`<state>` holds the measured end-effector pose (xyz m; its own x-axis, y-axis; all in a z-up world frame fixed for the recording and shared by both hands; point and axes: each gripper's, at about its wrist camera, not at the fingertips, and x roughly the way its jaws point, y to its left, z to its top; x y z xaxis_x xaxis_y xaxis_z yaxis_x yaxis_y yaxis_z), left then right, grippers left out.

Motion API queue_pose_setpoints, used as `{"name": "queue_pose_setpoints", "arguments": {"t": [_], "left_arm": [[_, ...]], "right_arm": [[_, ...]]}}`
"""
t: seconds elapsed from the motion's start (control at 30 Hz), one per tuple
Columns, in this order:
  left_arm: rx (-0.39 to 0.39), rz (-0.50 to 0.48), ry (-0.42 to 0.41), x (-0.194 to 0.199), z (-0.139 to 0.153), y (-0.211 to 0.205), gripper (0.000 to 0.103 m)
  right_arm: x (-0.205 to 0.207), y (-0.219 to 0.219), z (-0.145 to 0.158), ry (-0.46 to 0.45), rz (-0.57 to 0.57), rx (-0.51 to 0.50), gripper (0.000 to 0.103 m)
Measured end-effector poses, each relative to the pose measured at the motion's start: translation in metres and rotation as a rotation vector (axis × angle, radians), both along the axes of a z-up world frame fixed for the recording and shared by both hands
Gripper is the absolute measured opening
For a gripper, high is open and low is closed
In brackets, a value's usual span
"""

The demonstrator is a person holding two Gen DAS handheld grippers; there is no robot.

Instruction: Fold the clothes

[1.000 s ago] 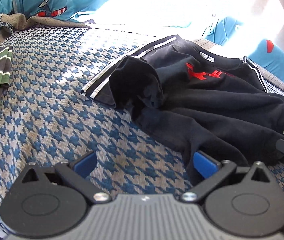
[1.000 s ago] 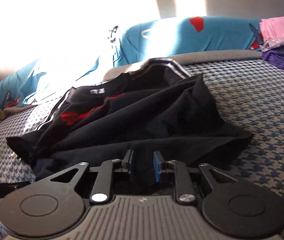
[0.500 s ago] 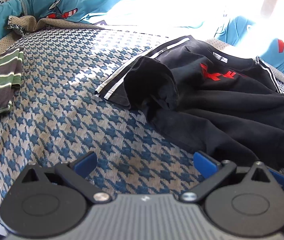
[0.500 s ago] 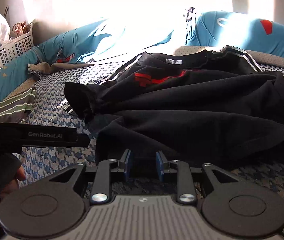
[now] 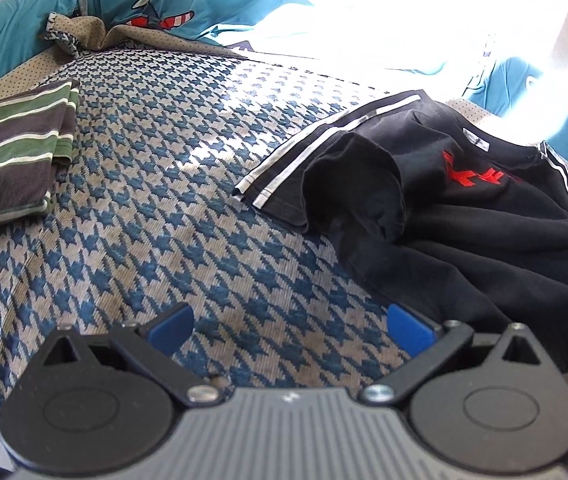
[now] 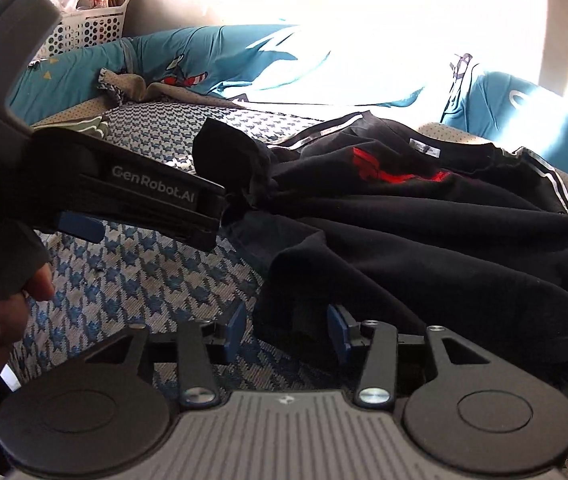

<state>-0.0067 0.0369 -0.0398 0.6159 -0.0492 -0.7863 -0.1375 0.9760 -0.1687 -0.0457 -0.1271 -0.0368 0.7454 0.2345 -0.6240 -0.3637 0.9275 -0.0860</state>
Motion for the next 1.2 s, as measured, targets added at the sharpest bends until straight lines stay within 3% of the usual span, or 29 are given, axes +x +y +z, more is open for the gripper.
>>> {"name": "queue_pose_setpoints", "arguments": {"t": [0.1,0.17,0.27,0.43,0.73,0.83,1.03,1.2], "left_arm": [[-0.006,0.001,-0.006,-0.001,0.001,0.002,0.103],[-0.009,0.004,-0.012,-0.002,0.003,0.004,0.103],[-0.013,0.011,-0.024,-0.004,0.008,0.008,0.103],[-0.011,0.041,-0.059,-0.011,0.017,0.020,0.103],[-0.001,0.144,-0.078,-0.023,0.023,0.054,0.103],[0.008,0.156,-0.075,-0.025,0.023,0.059,0.103],[-0.006,0.151,-0.061,-0.023,0.021,0.059,0.103],[-0.025,0.146,-0.060,-0.015,0.029,0.060,0.103]], "right_arm": [[0.003,0.002,-0.006,-0.021,-0.022,-0.023,0.037],[0.003,0.002,-0.007,-0.038,-0.032,-0.050,0.019],[0.003,-0.002,-0.002,-0.033,-0.042,-0.028,0.014],[-0.013,-0.001,0.015,-0.023,-0.004,0.060,0.013],[-0.059,0.030,0.022,0.042,0.168,0.115,0.014],[-0.061,0.036,0.017,0.066,0.188,0.070,0.018],[-0.059,0.028,0.020,0.148,0.223,0.118,0.025],[-0.054,0.012,0.041,0.113,0.234,0.164,0.027]]}}
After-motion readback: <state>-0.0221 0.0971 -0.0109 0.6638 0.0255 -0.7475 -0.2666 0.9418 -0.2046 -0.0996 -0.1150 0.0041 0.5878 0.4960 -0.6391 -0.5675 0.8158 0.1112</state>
